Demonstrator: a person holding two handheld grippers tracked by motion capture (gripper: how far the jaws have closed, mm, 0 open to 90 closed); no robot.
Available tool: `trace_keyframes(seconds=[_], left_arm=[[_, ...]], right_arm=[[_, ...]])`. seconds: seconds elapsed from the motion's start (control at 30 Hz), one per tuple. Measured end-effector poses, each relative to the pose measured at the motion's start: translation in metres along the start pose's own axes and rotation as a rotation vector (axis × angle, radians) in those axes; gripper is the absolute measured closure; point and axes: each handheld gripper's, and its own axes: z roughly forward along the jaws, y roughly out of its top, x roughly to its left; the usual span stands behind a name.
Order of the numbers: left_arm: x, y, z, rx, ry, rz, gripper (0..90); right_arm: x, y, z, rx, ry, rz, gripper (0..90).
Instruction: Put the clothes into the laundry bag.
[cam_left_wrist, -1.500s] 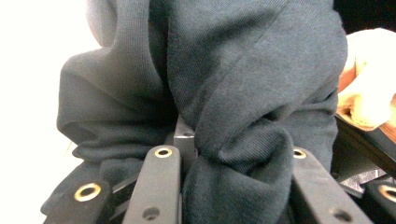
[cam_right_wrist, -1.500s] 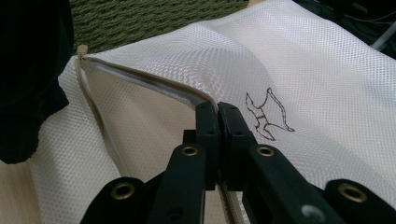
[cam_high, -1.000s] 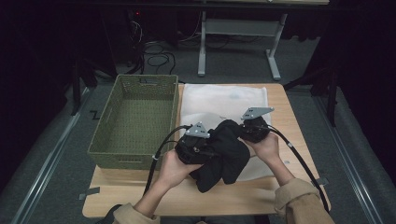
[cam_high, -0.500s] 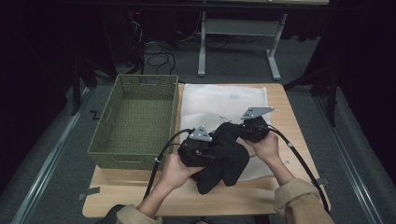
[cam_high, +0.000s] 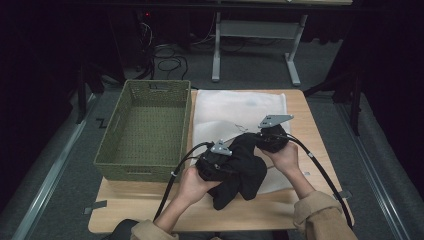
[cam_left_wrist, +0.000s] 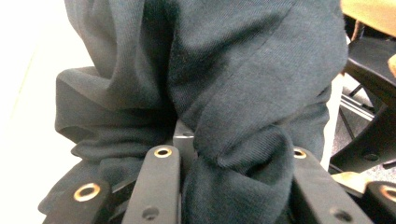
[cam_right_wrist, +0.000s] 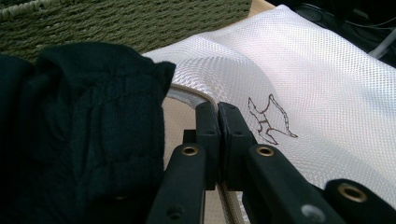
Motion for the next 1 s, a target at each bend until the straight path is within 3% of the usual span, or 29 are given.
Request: trace_keyframes(seconds=[0.77,1.0], left_arm=[[0.01,-0.012,0.025,0.069,0.024,-0.049,70.5],[0.017,-0.011,0.033,0.087,0.03,-0.09,70.2]], right_arm=[[0.003,0.002,-0.001,0.004,-0.003,-0.004,88.9],[0.004,0.004,-0.003,-0.001,-0.004,-0.009,88.8]])
